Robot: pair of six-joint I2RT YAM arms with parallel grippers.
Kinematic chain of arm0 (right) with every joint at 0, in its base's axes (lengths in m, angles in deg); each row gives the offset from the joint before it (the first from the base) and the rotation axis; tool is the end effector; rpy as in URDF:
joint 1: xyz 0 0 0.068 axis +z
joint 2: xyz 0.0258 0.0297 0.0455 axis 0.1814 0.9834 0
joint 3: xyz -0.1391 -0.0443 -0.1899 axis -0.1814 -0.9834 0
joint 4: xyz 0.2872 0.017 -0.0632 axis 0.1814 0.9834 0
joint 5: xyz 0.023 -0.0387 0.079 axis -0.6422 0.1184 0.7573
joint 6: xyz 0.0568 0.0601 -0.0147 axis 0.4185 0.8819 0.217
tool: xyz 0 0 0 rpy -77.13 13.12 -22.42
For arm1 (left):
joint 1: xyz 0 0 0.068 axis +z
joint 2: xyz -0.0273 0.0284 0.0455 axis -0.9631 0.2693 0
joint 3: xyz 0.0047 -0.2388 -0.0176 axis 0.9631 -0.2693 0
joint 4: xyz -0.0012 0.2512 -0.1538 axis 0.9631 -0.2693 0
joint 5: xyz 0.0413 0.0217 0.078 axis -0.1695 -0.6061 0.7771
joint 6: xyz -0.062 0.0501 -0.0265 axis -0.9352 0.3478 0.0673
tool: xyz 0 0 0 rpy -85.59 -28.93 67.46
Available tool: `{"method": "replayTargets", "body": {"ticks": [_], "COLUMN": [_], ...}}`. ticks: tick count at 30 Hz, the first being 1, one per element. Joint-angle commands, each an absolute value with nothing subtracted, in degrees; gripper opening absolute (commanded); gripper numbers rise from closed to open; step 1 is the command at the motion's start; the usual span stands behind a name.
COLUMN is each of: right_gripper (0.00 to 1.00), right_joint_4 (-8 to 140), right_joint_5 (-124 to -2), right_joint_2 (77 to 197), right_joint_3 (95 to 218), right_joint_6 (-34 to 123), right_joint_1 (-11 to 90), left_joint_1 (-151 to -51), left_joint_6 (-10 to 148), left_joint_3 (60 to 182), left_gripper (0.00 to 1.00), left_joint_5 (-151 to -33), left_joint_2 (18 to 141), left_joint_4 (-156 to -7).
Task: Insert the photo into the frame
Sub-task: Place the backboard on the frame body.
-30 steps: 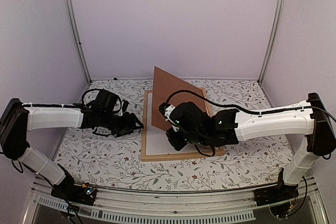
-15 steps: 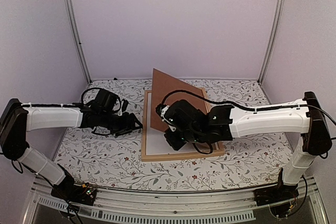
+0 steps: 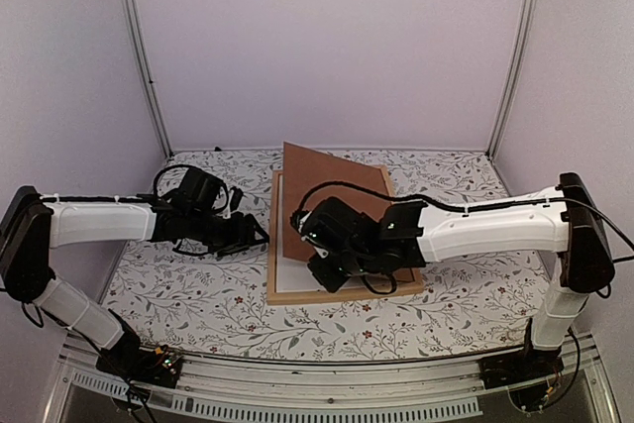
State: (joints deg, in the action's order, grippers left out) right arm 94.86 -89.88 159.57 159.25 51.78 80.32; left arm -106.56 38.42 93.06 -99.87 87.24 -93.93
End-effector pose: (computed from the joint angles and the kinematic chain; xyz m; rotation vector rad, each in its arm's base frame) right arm 0.1731 0.4018 0.1549 -1.0249 2.2345 0.2190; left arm 0.2787 -0.1994 0.1032 -0.0807 2.5989 -0.8738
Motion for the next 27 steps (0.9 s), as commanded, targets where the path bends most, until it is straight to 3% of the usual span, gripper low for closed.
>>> {"method": "replayTargets", "body": {"ticks": [1,16,27], "right_gripper": [0.25,0.22,0.23], "right_joint_4": [94.8,91.5,90.7], "right_joint_5": [-89.0,-88.4,-89.6], "right_joint_2": [162.3,164.2,163.1], "right_joint_3": [161.0,160.1,157.8], "right_joint_6": [53.9,54.7,55.6], "right_joint_1": [79.6,79.6,79.4], "left_joint_1": [-105.9,-103.5,-101.3], "left_joint_6": [39.2,37.9,41.0], "left_joint_3": [93.2,92.7,98.1], "left_gripper": [0.68,0.72,0.72], "left_joint_5": [-100.4,-112.2,-111.1], "left_joint_2": [85.9,87.6,97.1], "left_joint_4": [-92.9,-78.4,-80.3]}}
